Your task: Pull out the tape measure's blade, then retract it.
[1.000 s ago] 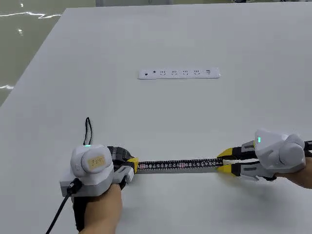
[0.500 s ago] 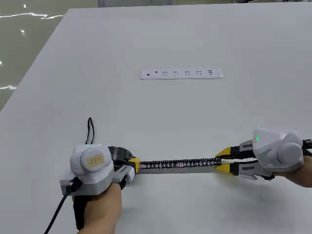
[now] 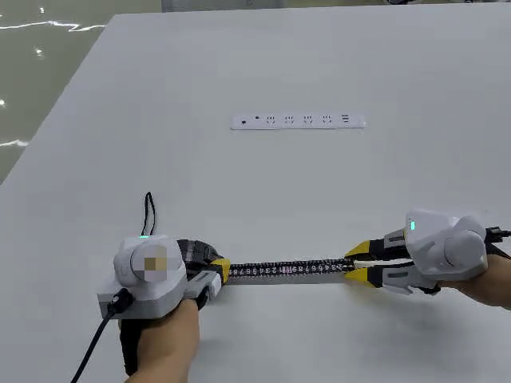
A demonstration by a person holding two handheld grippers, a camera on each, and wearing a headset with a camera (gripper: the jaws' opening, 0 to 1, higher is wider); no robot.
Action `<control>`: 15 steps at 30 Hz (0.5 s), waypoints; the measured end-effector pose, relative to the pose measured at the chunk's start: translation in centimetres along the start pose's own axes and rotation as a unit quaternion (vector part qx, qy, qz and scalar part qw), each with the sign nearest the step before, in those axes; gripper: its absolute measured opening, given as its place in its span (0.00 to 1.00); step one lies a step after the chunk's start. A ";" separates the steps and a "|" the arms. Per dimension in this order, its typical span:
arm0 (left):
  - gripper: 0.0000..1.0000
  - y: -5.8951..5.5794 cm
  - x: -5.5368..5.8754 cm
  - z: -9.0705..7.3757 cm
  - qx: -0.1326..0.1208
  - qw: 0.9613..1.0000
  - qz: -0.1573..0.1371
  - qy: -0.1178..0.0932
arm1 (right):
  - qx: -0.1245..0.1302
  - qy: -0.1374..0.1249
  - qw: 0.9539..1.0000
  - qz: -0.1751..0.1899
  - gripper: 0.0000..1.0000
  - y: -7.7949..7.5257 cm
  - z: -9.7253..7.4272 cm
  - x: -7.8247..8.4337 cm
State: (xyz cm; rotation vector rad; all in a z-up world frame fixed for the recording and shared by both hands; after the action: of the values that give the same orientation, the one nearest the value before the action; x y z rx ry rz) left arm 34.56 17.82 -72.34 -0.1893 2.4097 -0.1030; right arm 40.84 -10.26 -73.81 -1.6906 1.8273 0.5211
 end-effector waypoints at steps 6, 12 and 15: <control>0.60 0.0 0.0 0.0 0.002 1.000 0.000 0.001 | -0.004 -0.004 1.000 0.004 0.13 0.2 0.3 -0.4; 0.60 0.1 0.0 -0.1 0.004 1.000 -0.002 0.002 | -0.007 -0.007 1.000 0.008 0.13 0.4 0.6 -0.8; 0.60 0.1 0.0 -0.1 0.006 1.000 -0.002 0.003 | -0.009 -0.009 1.000 0.010 0.13 0.5 0.9 -1.1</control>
State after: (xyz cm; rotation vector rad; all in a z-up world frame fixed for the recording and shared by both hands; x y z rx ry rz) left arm 34.51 17.94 -72.31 -0.1890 2.4149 -0.1208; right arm 40.50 -8.82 -73.80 -1.6763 1.8341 0.5612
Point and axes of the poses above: the centre of the closed fingertips' face, and the gripper's own axes: z roughly forward along the fingers, y roughly to its left, x roughly out of its underside, the point moved 7 cm from there along -z, roughly backward along the fingers, and after that the axes turned 9 degrees about y, right-handed, at the moved point
